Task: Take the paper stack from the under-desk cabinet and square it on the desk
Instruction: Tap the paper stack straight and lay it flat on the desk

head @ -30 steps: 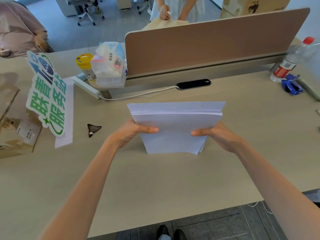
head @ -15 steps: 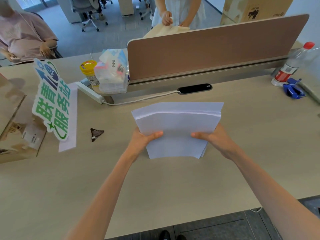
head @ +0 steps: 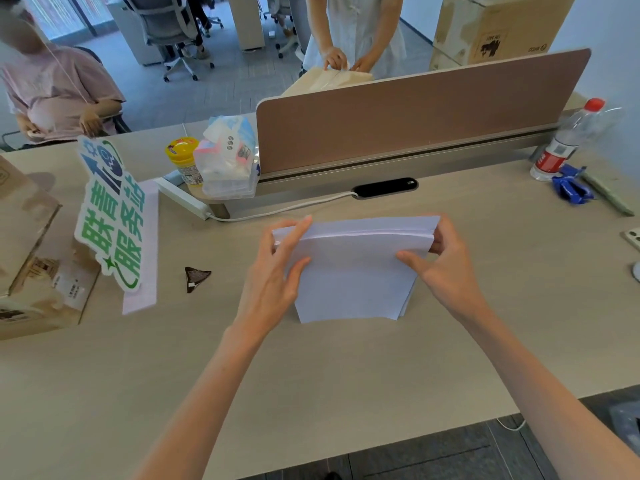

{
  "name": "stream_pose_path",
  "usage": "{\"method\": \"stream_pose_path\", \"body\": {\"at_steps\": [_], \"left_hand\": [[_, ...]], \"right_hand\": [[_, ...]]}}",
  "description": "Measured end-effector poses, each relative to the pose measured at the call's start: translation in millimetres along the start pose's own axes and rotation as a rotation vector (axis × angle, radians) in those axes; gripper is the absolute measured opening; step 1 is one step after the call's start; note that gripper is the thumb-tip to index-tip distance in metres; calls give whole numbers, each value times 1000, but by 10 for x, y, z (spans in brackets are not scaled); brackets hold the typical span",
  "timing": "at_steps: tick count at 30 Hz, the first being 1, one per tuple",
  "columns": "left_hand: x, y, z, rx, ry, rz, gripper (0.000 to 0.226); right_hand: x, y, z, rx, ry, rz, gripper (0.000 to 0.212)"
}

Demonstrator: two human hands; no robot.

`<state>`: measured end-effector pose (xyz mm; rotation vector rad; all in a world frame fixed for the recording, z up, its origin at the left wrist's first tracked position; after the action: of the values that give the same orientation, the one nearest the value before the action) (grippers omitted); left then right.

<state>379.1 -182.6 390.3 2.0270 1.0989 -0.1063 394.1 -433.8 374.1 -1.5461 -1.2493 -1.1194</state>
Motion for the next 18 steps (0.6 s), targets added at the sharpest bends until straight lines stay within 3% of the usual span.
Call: {"method": "stream_pose_path", "body": {"at_steps": [5, 9, 11, 14, 16, 18], "left_hand": [[-16, -43, 48, 98, 81, 15, 47], [-35, -18, 18, 64, 53, 36, 44], [39, -6, -15, -50, -144, -72, 55], [296, -71, 109, -111, -589, -435, 78], [360, -92, 282, 47, -778, -580, 75], [344, -48, 385, 244, -812, -571, 60]], "right_hand": [[6, -37, -33, -37, -38, -28, 42], [4, -92, -67, -75, -58, -47, 46], [18, -127, -87, -97, -35, -68, 56], [-1, -124, -44, -70, 26, -53, 61], [-24, -85, 42, 7, 30, -12, 59], [-20, -27, 62, 64, 78, 10, 56]]}}
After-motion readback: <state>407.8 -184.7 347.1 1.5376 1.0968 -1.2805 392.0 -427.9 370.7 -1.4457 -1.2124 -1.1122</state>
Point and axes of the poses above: each hand's wrist, its own y-axis towards the middle knuckle, its own z-axis out of the palm, x = y × z, the point moved 8 cm from there along y, towards the middle knuckle, and after that the axes turned 12 degrees about z, right-handed, at the moved point
